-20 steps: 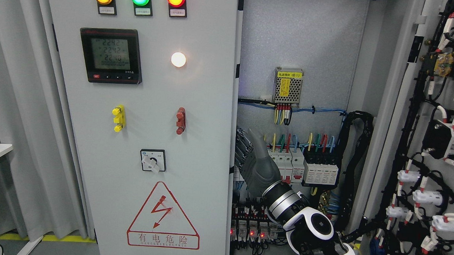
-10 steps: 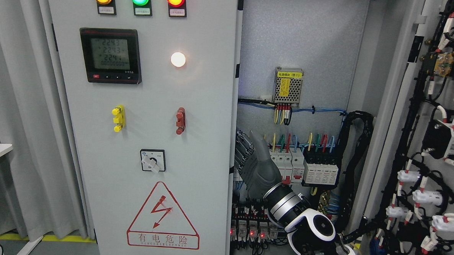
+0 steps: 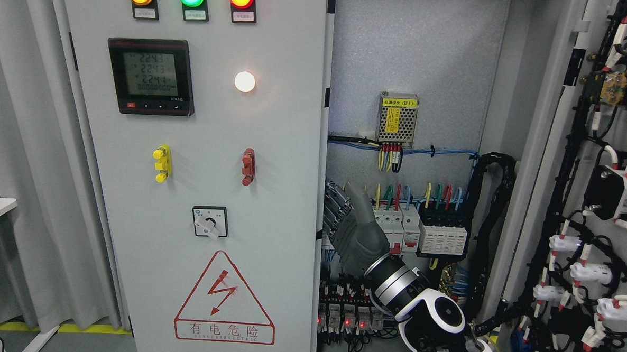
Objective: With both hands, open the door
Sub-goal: 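Hook the right hand fingers behind the inner edge of the meter door, then pull the meter door outward with the right hand, swinging it open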
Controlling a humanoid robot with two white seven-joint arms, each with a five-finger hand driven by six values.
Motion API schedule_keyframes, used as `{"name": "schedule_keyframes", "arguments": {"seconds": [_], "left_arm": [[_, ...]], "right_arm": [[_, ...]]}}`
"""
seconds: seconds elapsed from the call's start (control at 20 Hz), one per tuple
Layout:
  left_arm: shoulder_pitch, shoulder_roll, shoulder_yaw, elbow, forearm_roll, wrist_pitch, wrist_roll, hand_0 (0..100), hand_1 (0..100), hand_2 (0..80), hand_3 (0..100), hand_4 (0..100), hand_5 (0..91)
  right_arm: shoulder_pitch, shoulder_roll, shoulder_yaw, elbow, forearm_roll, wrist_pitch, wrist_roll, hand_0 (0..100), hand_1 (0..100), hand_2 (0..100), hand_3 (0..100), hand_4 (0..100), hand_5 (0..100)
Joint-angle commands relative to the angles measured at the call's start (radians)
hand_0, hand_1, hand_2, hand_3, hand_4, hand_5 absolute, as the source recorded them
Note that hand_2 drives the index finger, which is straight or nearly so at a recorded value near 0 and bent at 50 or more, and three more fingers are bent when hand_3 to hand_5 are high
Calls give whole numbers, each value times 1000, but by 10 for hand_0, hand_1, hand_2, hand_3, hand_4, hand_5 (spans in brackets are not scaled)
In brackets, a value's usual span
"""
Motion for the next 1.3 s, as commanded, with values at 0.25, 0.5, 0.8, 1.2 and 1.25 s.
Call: {"name": "schedule_keyframes", "arguments": {"seconds": [0.25,0.5,0.8,1.2,1.25], "left_arm": [[-1,31,0,-6,0,0,0,296,0,27,27,37,0],[-8,31,0,-5,0,0,0,296,0,27,27,37,0],[-9,31,0,-6,0,0,0,296,0,27,27,37,0],[-9,31,0,-6,0,0,0,296,0,27,27,37,0],[-9,31,0,-6,0,0,0,296,0,27,27,36,0]], "right_arm": [[20,0,-19,-25,-2,0,5,218,0,0,0,0,0],[42,-6,-17,-61,-2,-28,5,217,0,0,0,0,0],[49,-10,-17,-71,-2,-28,37,219,0,0,0,0,0],[57,-7,-17,-82,-2,-29,42,218,0,0,0,0,0],[65,-9,-14,-96,-2,-29,46,218,0,0,0,0,0]]}}
